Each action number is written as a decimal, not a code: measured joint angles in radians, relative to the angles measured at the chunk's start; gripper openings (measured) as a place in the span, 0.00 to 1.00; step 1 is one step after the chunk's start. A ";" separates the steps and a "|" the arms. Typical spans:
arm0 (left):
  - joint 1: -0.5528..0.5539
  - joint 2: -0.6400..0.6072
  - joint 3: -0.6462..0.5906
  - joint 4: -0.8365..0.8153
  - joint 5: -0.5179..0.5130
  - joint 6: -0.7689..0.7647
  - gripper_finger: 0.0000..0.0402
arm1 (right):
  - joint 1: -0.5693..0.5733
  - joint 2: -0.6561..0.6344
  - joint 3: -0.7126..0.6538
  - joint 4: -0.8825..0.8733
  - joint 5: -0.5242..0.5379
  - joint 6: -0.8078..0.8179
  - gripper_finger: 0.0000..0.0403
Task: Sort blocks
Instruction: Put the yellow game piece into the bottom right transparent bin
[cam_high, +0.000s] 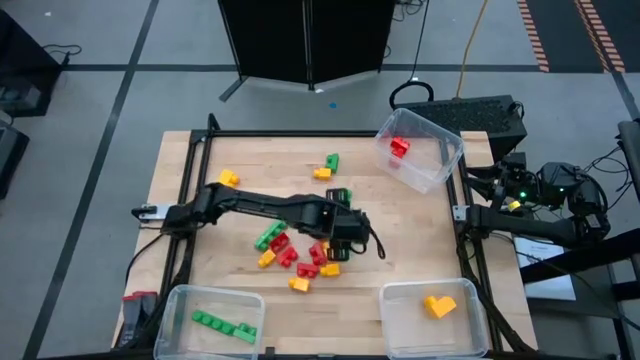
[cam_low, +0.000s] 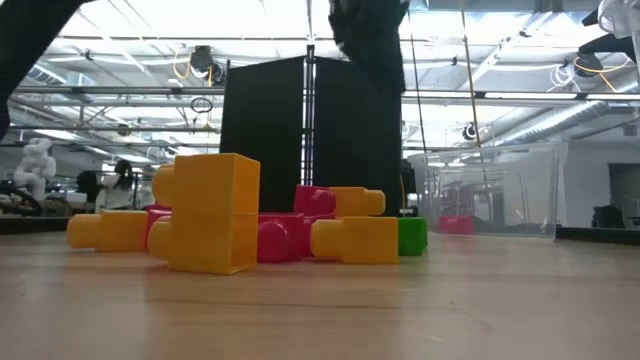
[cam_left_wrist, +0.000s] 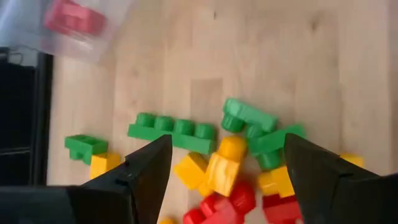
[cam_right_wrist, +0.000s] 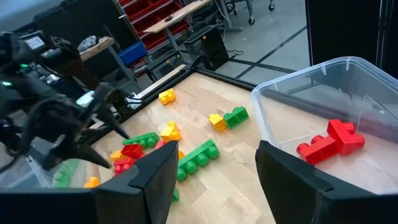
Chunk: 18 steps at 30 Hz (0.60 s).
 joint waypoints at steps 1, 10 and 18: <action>0.010 0.001 -0.015 0.010 0.016 0.021 0.65 | 0.000 0.000 0.000 0.000 0.000 -0.003 0.52; 0.078 0.015 -0.178 0.113 0.115 0.111 0.65 | 0.000 0.000 0.000 -0.015 0.000 -0.022 0.52; 0.111 0.018 -0.268 0.146 0.227 0.136 0.65 | 0.000 0.000 0.000 -0.071 0.000 -0.017 0.52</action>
